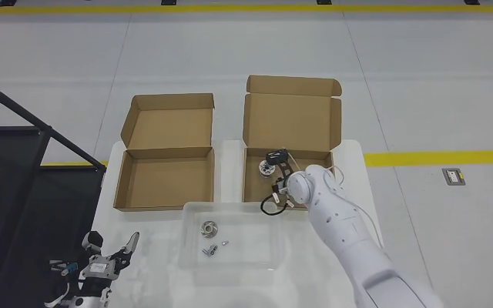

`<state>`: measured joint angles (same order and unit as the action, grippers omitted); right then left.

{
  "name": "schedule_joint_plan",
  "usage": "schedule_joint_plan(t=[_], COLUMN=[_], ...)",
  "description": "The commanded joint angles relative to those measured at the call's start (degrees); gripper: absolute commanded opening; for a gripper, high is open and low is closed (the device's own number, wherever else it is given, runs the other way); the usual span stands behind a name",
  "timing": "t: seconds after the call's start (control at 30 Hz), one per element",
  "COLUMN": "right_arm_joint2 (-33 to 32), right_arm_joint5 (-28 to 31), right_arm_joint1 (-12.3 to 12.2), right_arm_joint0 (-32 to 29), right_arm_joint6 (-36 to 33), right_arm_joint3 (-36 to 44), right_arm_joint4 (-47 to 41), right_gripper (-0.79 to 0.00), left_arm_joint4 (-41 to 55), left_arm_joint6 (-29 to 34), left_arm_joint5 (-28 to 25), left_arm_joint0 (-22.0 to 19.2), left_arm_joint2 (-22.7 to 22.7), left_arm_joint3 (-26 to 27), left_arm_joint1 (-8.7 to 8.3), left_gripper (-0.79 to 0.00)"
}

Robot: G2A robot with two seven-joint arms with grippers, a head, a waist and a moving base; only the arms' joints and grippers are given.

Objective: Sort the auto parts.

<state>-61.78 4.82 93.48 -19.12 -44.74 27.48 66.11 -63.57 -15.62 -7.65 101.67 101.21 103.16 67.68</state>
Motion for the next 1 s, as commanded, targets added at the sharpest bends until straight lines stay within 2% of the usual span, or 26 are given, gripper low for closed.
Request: schedule_joint_plan(t=[0.0, 0.13, 0.57, 0.8, 0.97], right_arm_joint2=[0.12, 0.4, 0.41, -0.41, -1.89], right_arm_joint5=[0.21, 0.14, -0.91, -0.17, -0.12], right_arm_joint1=[0.14, 0.42, -0.06, -1.18, -2.73], right_arm_joint0=[0.53, 1.09, 1.06, -2.27, -7.48], right_arm_joint6=[0.48, 1.07, 2.07, 1.48, -1.72], right_arm_joint3=[-1.26, -2.58, -0.14, 7.71, 18.47], right_arm_joint4=[-0.28, -0.72, 0.26, 1.35, 3.66], right_gripper=[-0.643, -0.554, -0.554, -0.545, -0.529], left_arm_joint4=[0.0, 0.0, 0.0, 0.0, 0.0], left_arm_joint6=[0.0, 0.0, 0.0, 0.0, 0.0], left_arm_joint5=[0.0, 0.0, 0.0, 0.0, 0.0], left_arm_joint0=[0.0, 0.0, 0.0, 0.0, 0.0], left_arm_joint2=[0.0, 0.0, 0.0, 0.0, 0.0], left_arm_joint3=[0.0, 0.0, 0.0, 0.0, 0.0], left_arm_joint1=[0.0, 0.0, 0.0, 0.0, 0.0], left_gripper=[0.0, 0.0, 0.0, 0.0, 0.0])
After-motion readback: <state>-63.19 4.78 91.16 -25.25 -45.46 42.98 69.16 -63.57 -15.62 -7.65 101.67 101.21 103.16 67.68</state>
